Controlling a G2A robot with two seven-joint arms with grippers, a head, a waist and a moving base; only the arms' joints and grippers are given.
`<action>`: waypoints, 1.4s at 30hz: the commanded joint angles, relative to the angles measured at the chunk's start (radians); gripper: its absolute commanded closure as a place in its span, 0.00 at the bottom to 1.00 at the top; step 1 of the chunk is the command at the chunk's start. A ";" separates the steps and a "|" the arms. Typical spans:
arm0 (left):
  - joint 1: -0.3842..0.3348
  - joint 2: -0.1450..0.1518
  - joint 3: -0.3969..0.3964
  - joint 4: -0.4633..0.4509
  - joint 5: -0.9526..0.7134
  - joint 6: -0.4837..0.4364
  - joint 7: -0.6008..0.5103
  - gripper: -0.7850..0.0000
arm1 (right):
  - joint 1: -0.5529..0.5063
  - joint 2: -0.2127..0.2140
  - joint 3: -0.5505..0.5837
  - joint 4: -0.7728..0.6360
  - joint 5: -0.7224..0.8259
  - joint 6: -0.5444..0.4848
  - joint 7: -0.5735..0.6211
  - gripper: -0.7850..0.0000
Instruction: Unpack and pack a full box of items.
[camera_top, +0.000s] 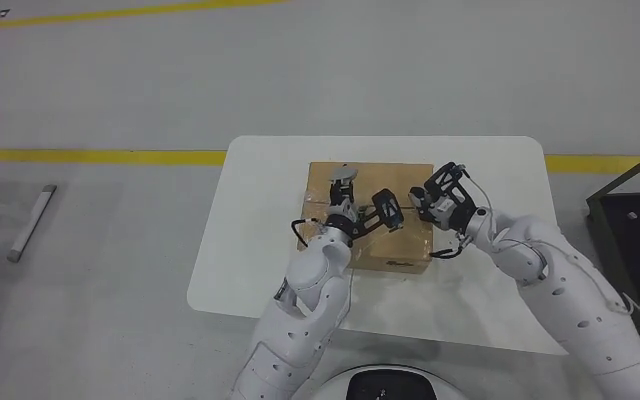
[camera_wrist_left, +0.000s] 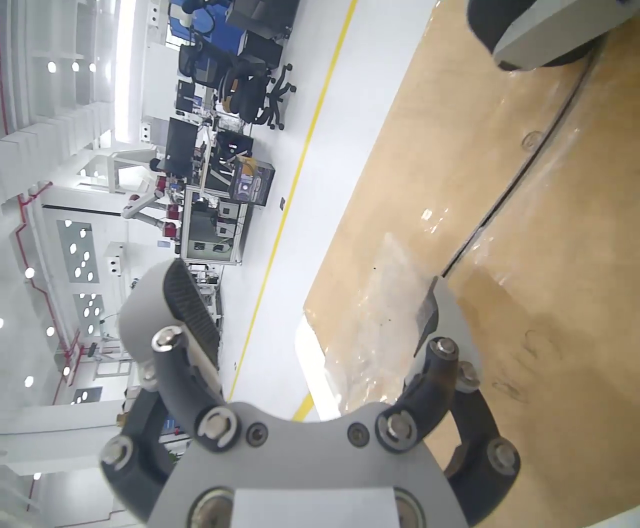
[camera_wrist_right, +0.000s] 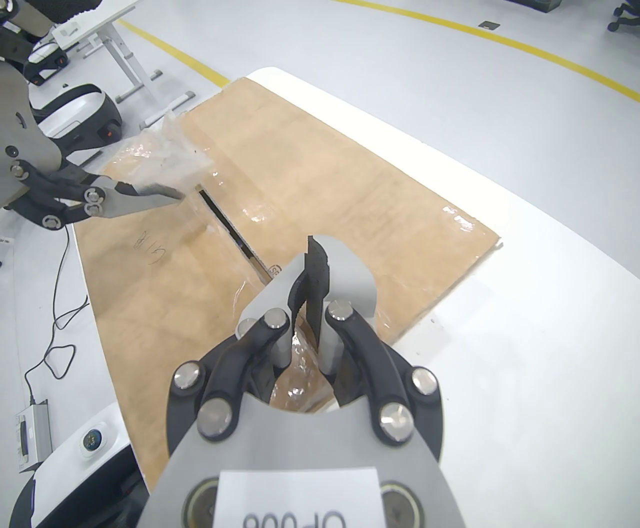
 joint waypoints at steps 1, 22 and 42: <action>-0.002 -0.004 0.006 -0.004 -0.027 -0.013 -0.003 0.00 | 0.001 0.000 0.001 0.001 -0.001 0.002 0.000 1.00; -0.046 -0.032 0.093 -0.013 -0.071 -0.058 0.005 0.00 | -0.084 0.034 0.196 -0.079 0.034 0.015 0.017 1.00; 0.144 -0.009 -0.272 -0.287 -0.371 -0.033 -0.252 0.00 | -0.086 0.044 0.152 -0.147 -0.069 -0.222 -0.075 0.60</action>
